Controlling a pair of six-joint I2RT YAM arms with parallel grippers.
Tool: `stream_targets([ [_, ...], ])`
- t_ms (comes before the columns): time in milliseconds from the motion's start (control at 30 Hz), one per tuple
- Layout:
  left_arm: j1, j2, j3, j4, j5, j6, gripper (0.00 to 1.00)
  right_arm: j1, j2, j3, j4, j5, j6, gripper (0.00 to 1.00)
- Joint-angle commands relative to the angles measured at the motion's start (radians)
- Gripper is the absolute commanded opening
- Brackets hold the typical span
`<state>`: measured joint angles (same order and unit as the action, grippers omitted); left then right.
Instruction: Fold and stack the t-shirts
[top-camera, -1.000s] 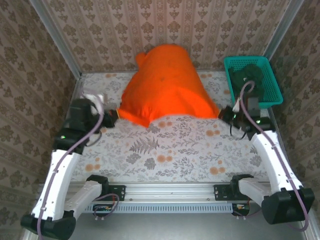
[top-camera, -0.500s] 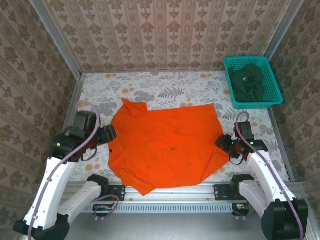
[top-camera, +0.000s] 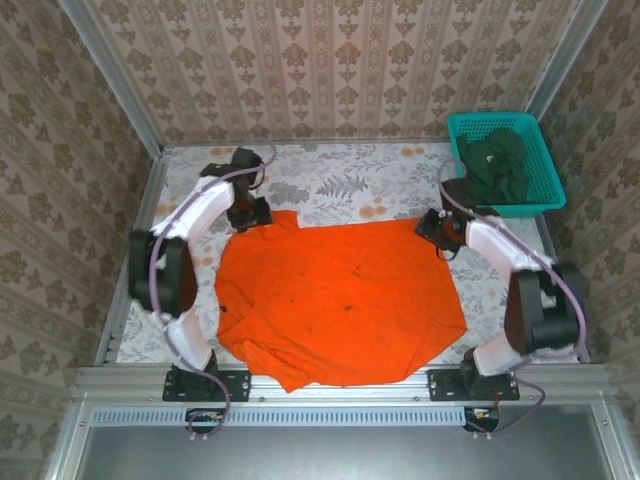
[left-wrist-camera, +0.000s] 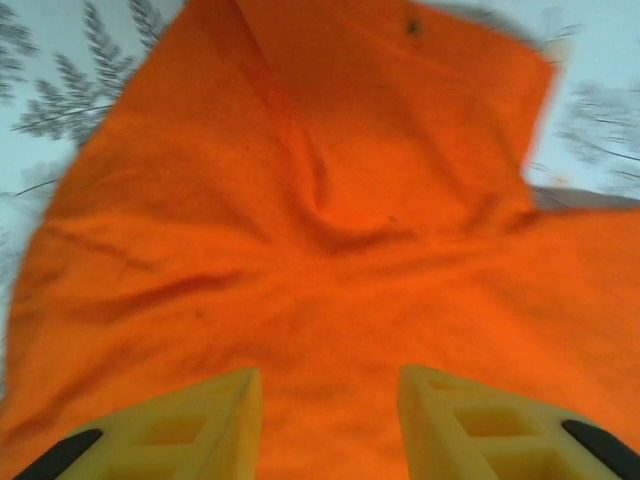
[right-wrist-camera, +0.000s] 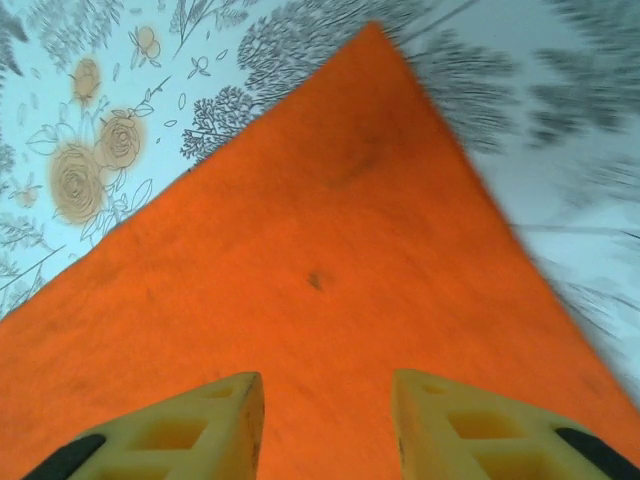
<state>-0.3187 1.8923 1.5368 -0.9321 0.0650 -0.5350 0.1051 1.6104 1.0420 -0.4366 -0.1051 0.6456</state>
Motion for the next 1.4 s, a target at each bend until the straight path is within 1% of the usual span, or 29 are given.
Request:
stream_targets([
  [0, 0.018, 0.120, 0.108, -0.057, 0.003, -0.005, 0.40, 0.024, 0.180, 0.118, 0.001, -0.064, -0.061, 0.35],
  [133, 0.042, 0.314, 0.235, -0.089, 0.013, -0.025, 0.38, 0.043, 0.387, 0.288, -0.086, -0.072, -0.057, 0.29],
  [200, 0.048, 0.380, 0.292, -0.098, 0.010, -0.028, 0.38, 0.054, 0.434, 0.342, -0.096, -0.051, -0.057, 0.29],
  [300, 0.053, 0.465, 0.399, -0.116, -0.026, -0.028, 0.40, 0.059, 0.491, 0.431, -0.154, -0.035, -0.034, 0.29],
  [433, 0.078, 0.612, 0.619, -0.189, -0.028, -0.027, 0.40, 0.062, 0.553, 0.523, -0.195, -0.035, 0.033, 0.30],
  [533, 0.098, 0.705, 0.775, -0.207, -0.014, -0.028, 0.40, 0.062, 0.619, 0.613, -0.228, -0.032, 0.071, 0.31],
  [667, 0.135, 0.809, 0.937, -0.197, 0.014, -0.055, 0.39, 0.061, 0.711, 0.746, -0.263, -0.048, 0.130, 0.31],
  [700, 0.143, 0.843, 1.006, -0.199, 0.017, -0.057, 0.39, 0.062, 0.735, 0.789, -0.271, -0.048, 0.141, 0.31],
  [767, 0.158, 0.893, 1.116, -0.186, 0.016, -0.069, 0.39, 0.065, 0.790, 0.883, -0.282, -0.048, 0.160, 0.31],
  [800, 0.167, 0.905, 1.143, -0.155, 0.022, -0.082, 0.39, 0.069, 0.829, 0.955, -0.296, -0.049, 0.169, 0.31],
  [900, 0.198, 0.904, 1.144, -0.007, 0.050, -0.123, 0.39, 0.079, 0.985, 1.254, -0.379, -0.056, 0.173, 0.34],
  [1000, 0.232, 0.901, 1.155, 0.122, 0.096, -0.156, 0.39, 0.083, 1.190, 1.686, -0.505, -0.075, 0.182, 0.36],
  [1067, 0.248, 0.901, 1.190, 0.196, 0.128, -0.157, 0.43, 0.082, 1.332, 2.005, -0.565, -0.056, 0.204, 0.39],
  [1100, 0.253, 0.899, 1.217, 0.206, 0.130, -0.155, 0.46, 0.078, 1.371, 2.090, -0.566, -0.052, 0.216, 0.40],
  [1133, 0.259, 0.887, 1.246, 0.208, 0.132, -0.155, 0.52, 0.077, 1.389, 2.136, -0.549, -0.056, 0.229, 0.40],
  [1167, 0.263, 0.861, 1.254, 0.215, 0.135, -0.150, 0.59, 0.075, 1.384, 2.140, -0.529, -0.066, 0.229, 0.41],
  [1200, 0.265, 0.817, 1.243, 0.227, 0.131, -0.139, 0.67, 0.077, 1.365, 2.136, -0.517, -0.067, 0.213, 0.43],
  [1233, 0.263, 0.761, 1.216, 0.239, 0.121, -0.126, 0.73, 0.080, 1.342, 2.136, -0.515, -0.063, 0.181, 0.46],
  [1300, 0.256, 0.647, 1.140, 0.253, 0.096, -0.104, 0.80, 0.083, 1.290, 2.136, -0.527, -0.055, 0.124, 0.48],
  [1367, 0.245, 0.526, 1.025, 0.240, 0.056, -0.111, 0.81, 0.084, 1.233, 2.139, -0.566, -0.037, 0.070, 0.50],
])
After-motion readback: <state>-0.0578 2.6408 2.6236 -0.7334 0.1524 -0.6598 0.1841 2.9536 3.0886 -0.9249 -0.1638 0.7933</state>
